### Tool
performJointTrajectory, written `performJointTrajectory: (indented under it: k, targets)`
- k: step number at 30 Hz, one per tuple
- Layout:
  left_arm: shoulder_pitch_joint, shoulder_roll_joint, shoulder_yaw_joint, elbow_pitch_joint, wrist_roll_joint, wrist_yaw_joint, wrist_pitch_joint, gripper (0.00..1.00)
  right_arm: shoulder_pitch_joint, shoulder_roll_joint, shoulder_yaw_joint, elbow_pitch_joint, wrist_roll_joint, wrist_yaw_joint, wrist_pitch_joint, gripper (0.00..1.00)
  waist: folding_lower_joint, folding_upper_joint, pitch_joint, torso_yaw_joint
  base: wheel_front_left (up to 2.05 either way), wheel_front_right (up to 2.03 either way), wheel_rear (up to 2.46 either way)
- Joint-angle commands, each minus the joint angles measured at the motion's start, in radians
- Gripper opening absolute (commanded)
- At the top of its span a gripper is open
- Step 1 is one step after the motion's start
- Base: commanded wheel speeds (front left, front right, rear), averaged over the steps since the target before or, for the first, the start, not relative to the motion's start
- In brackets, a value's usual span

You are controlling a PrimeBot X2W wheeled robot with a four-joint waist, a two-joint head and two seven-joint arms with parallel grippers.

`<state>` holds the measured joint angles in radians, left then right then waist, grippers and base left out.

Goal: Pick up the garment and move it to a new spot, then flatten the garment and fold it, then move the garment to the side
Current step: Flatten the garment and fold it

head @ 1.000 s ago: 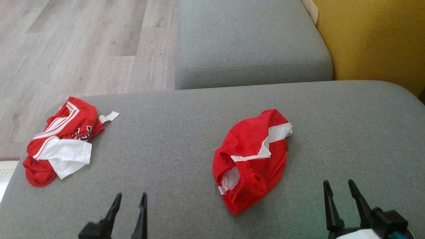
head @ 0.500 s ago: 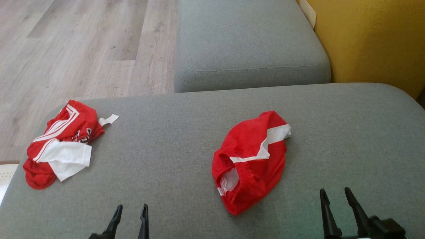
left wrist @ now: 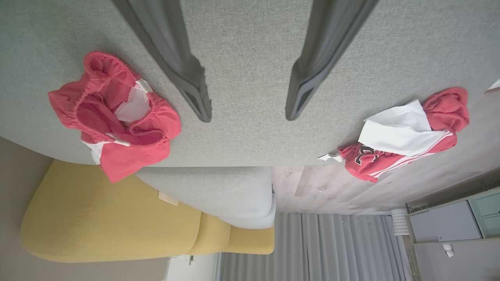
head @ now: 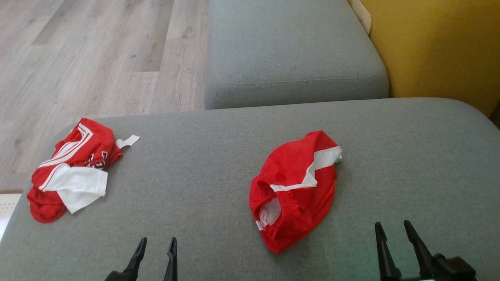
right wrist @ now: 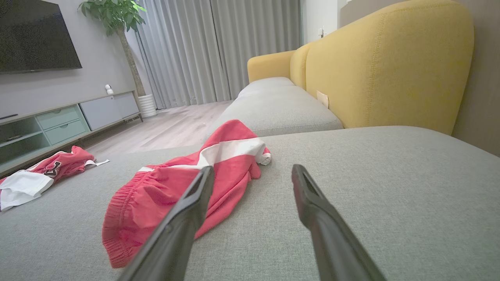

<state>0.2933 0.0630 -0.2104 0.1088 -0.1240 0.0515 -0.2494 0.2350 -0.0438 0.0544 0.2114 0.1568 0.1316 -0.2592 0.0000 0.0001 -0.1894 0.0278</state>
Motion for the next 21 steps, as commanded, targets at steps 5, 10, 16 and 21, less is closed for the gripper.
performJointTrajectory:
  k: [5,10,16,21]
  targets:
    - [-0.070,-0.012,0.030,-0.029,0.025,-0.003,-0.012,1.00,-0.051,-0.006,0.031,-0.023,0.001,-0.001,-0.003,1.00,0.0000,-0.0001,-0.002,0.002,0.00,0.00,0.00]
    - [-0.072,-0.012,0.029,-0.022,0.028,-0.002,-0.012,1.00,-0.051,-0.006,0.038,-0.013,0.000,-0.001,-0.003,1.00,0.0000,-0.0001,-0.005,0.002,0.00,0.00,0.00]
    - [-0.073,-0.013,0.026,-0.016,0.030,0.001,-0.012,1.00,-0.053,-0.006,0.044,-0.009,0.000,-0.001,-0.003,1.00,0.0000,-0.0001,-0.005,-0.005,0.00,0.00,0.00]
    - [-0.076,-0.013,0.023,-0.006,0.027,0.001,-0.012,1.00,-0.054,-0.006,0.041,-0.009,-0.004,-0.001,-0.003,1.00,0.0000,-0.0001,-0.005,-0.009,0.00,0.00,0.00]
